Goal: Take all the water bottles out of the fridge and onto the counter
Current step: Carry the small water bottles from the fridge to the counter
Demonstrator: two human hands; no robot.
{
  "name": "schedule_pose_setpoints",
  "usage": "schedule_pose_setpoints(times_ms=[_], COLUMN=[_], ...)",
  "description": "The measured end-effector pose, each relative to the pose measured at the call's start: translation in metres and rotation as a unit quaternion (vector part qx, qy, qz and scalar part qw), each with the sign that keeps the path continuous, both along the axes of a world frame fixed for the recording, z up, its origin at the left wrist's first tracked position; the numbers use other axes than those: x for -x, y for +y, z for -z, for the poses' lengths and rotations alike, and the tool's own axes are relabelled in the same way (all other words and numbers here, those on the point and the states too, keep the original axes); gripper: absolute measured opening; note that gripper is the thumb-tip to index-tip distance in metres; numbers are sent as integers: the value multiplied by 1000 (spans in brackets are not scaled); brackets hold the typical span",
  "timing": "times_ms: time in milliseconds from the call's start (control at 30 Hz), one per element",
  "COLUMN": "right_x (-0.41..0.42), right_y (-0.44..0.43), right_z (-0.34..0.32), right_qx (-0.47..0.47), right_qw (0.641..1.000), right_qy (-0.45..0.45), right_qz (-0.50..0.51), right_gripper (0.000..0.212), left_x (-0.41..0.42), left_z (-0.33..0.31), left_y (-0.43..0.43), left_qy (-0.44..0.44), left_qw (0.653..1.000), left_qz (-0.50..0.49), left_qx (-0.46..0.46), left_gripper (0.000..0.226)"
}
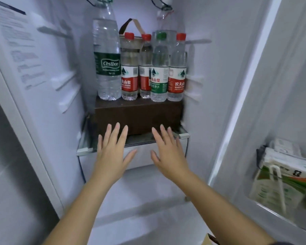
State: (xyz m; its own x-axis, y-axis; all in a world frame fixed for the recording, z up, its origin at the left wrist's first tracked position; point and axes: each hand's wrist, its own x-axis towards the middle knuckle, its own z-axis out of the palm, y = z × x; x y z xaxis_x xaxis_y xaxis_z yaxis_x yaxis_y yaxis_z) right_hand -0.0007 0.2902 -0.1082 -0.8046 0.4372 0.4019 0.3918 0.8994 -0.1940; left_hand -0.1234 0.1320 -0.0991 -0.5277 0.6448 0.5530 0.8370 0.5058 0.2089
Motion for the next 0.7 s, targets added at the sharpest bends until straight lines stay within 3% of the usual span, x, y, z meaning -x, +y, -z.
schedule_pose_setpoints(times_ms=[233, 400, 600, 700], right_x=[62, 77, 76, 71], right_y=[32, 49, 59, 69], right_z=[-53, -61, -53, -59], right_qx=[-23, -33, -68, -31], right_qw=[999, 997, 996, 995], right_qy=[23, 16, 42, 98], right_qz=[43, 68, 46, 1], right_gripper=[78, 81, 81, 70], left_x=[53, 66, 66, 66], left_z=[-50, -49, -76, -83], left_y=[69, 82, 109, 121], left_qy=[75, 137, 122, 110], left_qw=[996, 985, 982, 977], left_qz=[-11, -54, -39, -42], left_qx=[39, 93, 135, 176], left_gripper=[76, 82, 87, 91])
